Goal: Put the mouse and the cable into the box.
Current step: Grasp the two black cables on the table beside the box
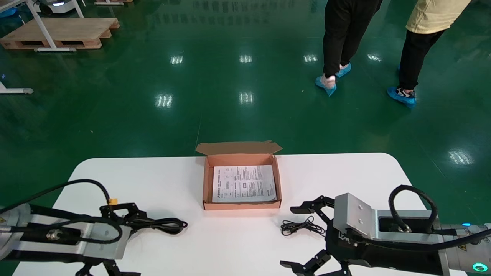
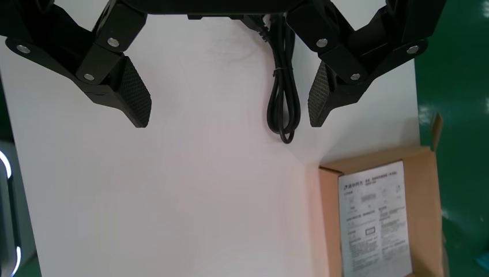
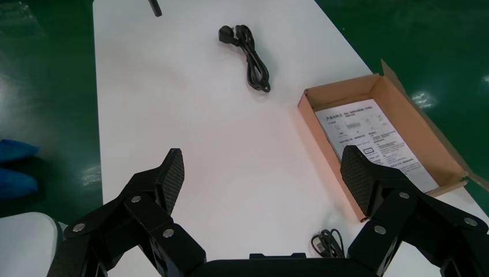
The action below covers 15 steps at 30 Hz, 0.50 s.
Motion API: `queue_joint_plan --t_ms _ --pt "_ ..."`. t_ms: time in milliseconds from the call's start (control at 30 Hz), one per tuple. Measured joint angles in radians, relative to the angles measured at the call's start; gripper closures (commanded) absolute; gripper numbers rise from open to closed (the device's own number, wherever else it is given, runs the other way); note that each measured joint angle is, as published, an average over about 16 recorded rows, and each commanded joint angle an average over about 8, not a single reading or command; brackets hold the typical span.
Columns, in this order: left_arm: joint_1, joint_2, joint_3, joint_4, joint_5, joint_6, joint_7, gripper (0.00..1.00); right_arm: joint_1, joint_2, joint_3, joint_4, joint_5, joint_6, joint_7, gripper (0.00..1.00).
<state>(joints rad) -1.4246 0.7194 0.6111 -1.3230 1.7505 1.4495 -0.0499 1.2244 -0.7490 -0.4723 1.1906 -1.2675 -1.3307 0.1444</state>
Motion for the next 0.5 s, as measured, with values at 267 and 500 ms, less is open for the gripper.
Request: queue_joint_plan --t_ms 267,500 --pt "0.018 0.097 0.049 0.110 0.198 -0.146 -0.003 0.00 -0.046 0.005 -0.012 0.031 -0.007 0.022 0.047 0.00" --pt "0.016 0.217 0.093 0.308 0.340 -0.274 0.001 0.00 -0.078 0.014 -0.016 0.068 -0.013 0.047 0.090 0.00"
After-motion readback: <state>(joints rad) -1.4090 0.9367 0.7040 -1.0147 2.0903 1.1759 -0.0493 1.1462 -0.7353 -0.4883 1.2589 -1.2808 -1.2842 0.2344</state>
